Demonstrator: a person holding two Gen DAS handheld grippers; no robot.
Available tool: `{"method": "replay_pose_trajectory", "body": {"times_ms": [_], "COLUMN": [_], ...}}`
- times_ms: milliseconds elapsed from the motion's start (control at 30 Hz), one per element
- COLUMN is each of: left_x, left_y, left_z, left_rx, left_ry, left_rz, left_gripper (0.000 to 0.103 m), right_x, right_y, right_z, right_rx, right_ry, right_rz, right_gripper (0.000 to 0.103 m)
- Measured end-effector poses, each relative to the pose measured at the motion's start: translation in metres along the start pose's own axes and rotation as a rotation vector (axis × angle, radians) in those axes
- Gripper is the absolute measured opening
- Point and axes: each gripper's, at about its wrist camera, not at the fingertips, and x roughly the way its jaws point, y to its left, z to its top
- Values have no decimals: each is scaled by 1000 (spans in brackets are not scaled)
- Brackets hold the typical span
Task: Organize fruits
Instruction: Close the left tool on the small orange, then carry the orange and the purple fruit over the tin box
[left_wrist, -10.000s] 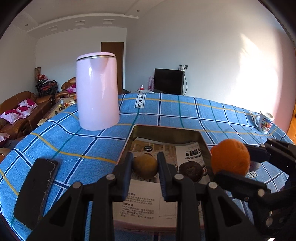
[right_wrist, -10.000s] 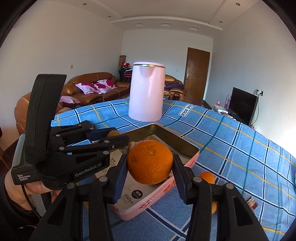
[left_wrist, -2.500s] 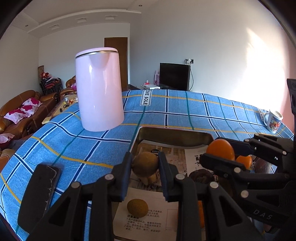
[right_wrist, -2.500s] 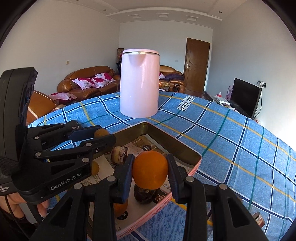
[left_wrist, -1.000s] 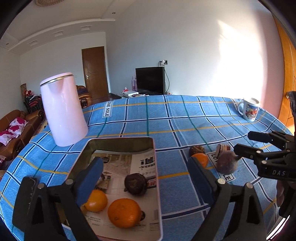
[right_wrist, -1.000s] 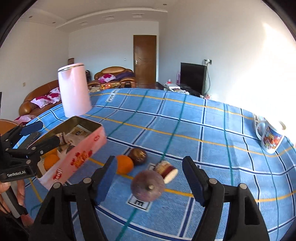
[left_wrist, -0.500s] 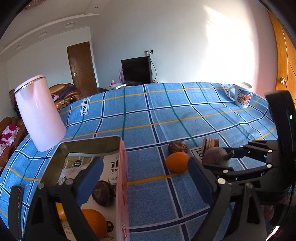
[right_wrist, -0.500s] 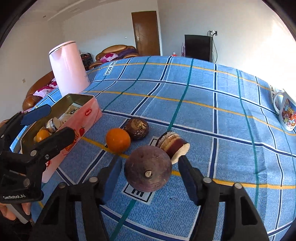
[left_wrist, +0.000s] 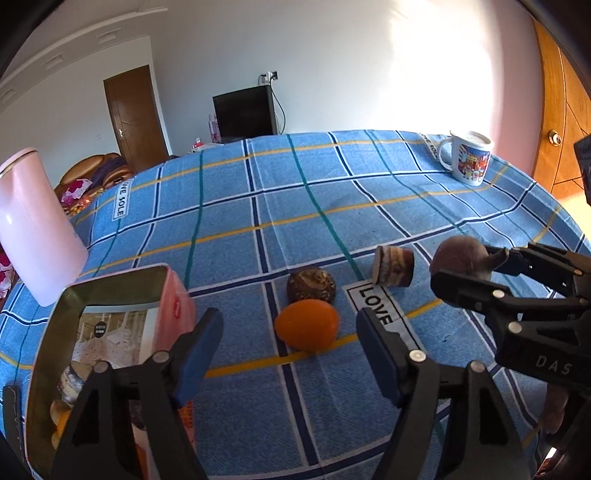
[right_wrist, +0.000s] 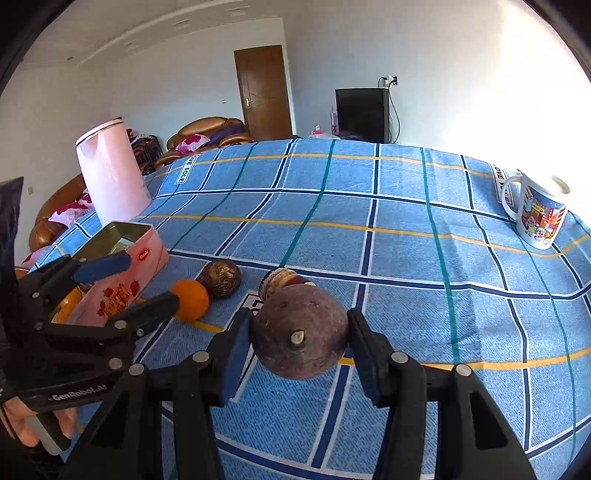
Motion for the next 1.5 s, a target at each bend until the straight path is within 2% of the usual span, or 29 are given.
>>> {"method": "replay_pose_trajectory", "body": {"times_ms": [100,200,233,267,400,833,1500], "left_x": [14,26,30,32,27,-9,-35], "left_y": [-2,-3,-2,-1,-5,-4,2], "left_z": [3,6,6,6,5,5,0], "left_rx": [-13,-13,-26,-34,-13,-13,-40], "left_ry": [51,94,114,122,98,-87,-229], "left_rz": [-21,-25,-38,-47,-51,-58,-25], "left_gripper": [58,57,47,45,45,45,45], "right_x": [-2,-1,-1,-1,-3,-13,-33], "right_y": [-3,-3,-3,-2,-3,2,6], "right_z": [1,1,1,1,0,-1,-4], "right_rx": [14,10,8,7,11,-14,-40], "right_ry": [-15,-20,-21,-22,-29,-83,-187], "right_rz": [8,16,16,16,27,57,79], "right_gripper": [53,53,53,53,53,53,53]}}
